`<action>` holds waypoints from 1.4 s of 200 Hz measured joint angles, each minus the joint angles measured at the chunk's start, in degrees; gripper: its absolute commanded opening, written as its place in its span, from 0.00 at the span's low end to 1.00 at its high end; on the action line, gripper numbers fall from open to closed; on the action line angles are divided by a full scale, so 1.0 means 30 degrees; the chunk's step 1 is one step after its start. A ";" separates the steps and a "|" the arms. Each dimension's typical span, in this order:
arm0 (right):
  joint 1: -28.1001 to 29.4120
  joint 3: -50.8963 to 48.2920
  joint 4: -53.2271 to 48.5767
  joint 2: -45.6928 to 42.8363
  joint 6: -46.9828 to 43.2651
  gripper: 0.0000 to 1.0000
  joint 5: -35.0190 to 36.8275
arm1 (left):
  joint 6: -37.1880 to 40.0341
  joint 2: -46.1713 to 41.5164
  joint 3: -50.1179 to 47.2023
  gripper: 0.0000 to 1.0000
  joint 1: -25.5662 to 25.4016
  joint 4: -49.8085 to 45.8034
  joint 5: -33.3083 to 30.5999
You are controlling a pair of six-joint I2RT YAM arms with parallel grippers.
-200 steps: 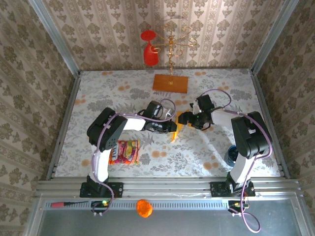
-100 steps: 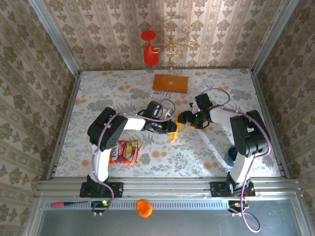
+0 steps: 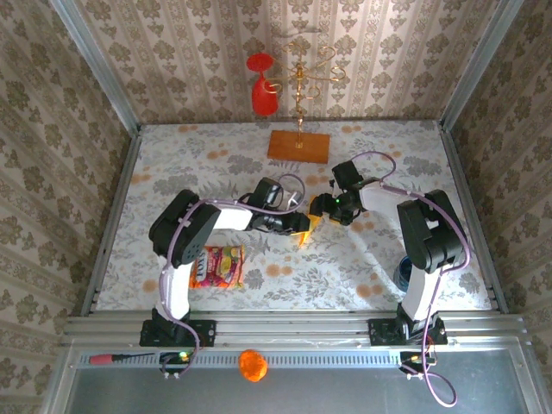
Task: Fold a paper plane with a square sheet of paper (pick it up from the middle)
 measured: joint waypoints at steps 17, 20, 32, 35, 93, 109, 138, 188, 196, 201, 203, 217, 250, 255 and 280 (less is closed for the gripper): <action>0.0036 0.0007 -0.0022 0.0000 0.0036 0.70 0.0109 | 0.0131 -0.0707 -0.0415 0.37 0.0000 -0.0415 -0.0517; 0.0044 0.0007 -0.0022 0.0000 0.0036 0.70 0.0117 | 0.0226 -0.0852 -0.0474 0.37 0.0000 -0.0510 -0.0678; 0.0044 0.0007 -0.0029 0.0000 0.0044 0.70 0.0117 | 0.0423 -0.1362 -0.0670 0.39 -0.0007 -0.0845 -0.1151; 0.0044 0.0007 -0.0036 0.0000 0.0044 0.70 0.0124 | 0.0444 -0.1494 -0.0736 0.40 -0.0007 -0.0925 -0.1311; 0.0044 0.0007 -0.0029 0.0000 0.0328 0.70 0.0175 | 0.1676 -0.3213 -0.0954 0.51 -0.1362 -0.3220 -0.5472; 0.0044 0.0007 -0.0022 0.0015 0.0408 0.70 0.0182 | 0.1880 -0.3242 -0.0918 0.51 -0.1836 -0.3745 -0.6193; 0.0036 0.0007 -0.0022 0.0036 0.0481 0.69 0.0204 | 0.2113 -0.3235 -0.0794 0.52 -0.2055 -0.4415 -0.6841; 0.0044 0.0153 -0.0160 0.0131 0.0576 0.69 0.0255 | 0.2565 -0.3118 -0.0393 0.52 -0.2266 -0.4641 -0.6870; 0.0036 0.0211 -0.0226 0.0182 0.0619 0.68 0.0262 | 0.2594 -0.3009 -0.0299 0.52 -0.2302 -0.4670 -0.6870; 0.0036 0.0255 -0.0284 0.0211 0.0627 0.68 0.0270 | 0.2630 -0.2965 -0.0270 0.52 -0.2317 -0.4685 -0.6870; 0.0036 0.0270 -0.0313 0.0211 0.0641 0.68 0.0277 | 0.2637 -0.2936 -0.0262 0.52 -0.2324 -0.4699 -0.6870; 0.0036 0.0364 -0.0430 0.0248 0.0699 0.68 0.0313 | 0.2703 -0.2776 -0.0219 0.51 -0.2375 -0.4779 -0.6929; 0.0036 0.0386 -0.0459 0.0299 0.0838 0.67 0.0328 | 0.2790 -0.2594 -0.0146 0.49 -0.2375 -0.4911 -0.7074; 0.0036 0.0386 -0.0466 0.0299 0.0845 0.67 0.0328 | 0.2827 -0.2594 -0.0124 0.48 -0.2375 -0.4932 -0.7082; 0.0036 0.0423 -0.0503 0.0321 0.0889 0.68 0.0342 | 0.2929 -0.2484 -0.0044 0.45 -0.2375 -0.5071 -0.7176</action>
